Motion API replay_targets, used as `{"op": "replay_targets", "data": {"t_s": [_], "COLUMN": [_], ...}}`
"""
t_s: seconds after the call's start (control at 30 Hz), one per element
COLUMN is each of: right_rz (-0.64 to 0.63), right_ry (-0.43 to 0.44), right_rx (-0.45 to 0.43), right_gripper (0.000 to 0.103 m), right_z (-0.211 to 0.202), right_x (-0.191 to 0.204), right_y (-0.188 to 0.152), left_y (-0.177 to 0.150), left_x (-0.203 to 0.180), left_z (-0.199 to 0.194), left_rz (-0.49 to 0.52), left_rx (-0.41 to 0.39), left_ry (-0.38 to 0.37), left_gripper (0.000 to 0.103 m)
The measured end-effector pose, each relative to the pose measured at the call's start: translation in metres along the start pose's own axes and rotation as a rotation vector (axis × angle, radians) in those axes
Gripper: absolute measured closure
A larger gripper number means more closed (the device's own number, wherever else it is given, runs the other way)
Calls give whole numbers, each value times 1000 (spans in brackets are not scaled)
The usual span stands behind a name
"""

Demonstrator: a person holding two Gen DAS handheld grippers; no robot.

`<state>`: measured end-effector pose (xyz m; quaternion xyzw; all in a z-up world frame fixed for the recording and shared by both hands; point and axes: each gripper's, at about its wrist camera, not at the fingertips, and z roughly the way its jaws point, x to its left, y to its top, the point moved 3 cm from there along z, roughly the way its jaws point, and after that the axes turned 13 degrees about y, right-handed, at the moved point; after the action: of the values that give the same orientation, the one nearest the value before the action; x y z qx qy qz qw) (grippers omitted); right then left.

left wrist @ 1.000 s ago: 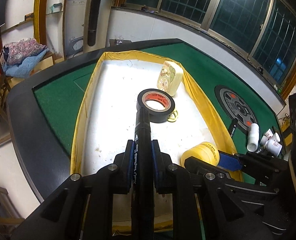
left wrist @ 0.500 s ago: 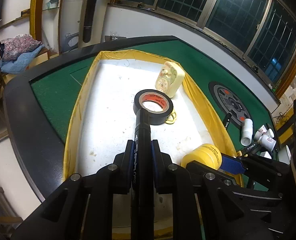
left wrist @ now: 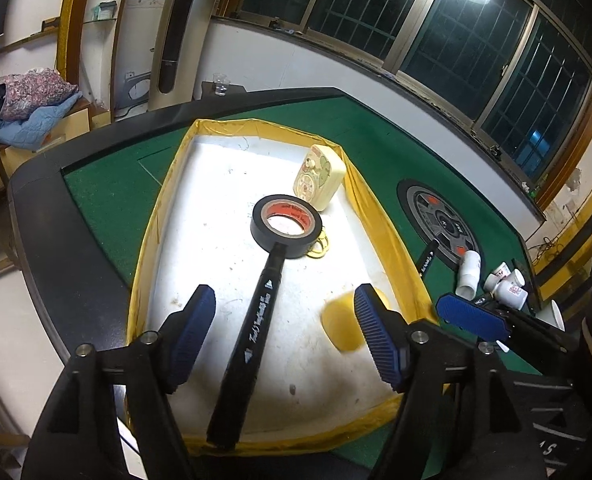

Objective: Organize rigid objects
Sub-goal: 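Carry the yellow roll and marker into the tray and open both grippers, then grasp the purple-capped black marker with the left gripper while the right grasps the white square box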

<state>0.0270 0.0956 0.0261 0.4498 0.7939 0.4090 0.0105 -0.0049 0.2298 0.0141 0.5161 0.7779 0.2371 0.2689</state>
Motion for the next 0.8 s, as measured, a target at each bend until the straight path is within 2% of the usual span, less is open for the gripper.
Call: {"op": "replay_targets", "data": {"t_s": [0.43, 0.63, 0.8], "right_rz": [118, 249, 323], "right_ry": [39, -9, 25], "right_rx": [-94, -120, -111], "right_gripper": [57, 52, 52], "right_z": [-49, -66, -68], "right_x": [-31, -79, -103], "right_y": [-8, -16, -24], "left_y": [-4, -7, -12], "left_x": [-26, -42, -50], "left_z": [-27, -44, -45], "left_rz": [60, 104, 126], "left_rx": [-52, -77, -72], "left_ry": [-37, -67, -67], "left_gripper": [30, 30, 30]}}
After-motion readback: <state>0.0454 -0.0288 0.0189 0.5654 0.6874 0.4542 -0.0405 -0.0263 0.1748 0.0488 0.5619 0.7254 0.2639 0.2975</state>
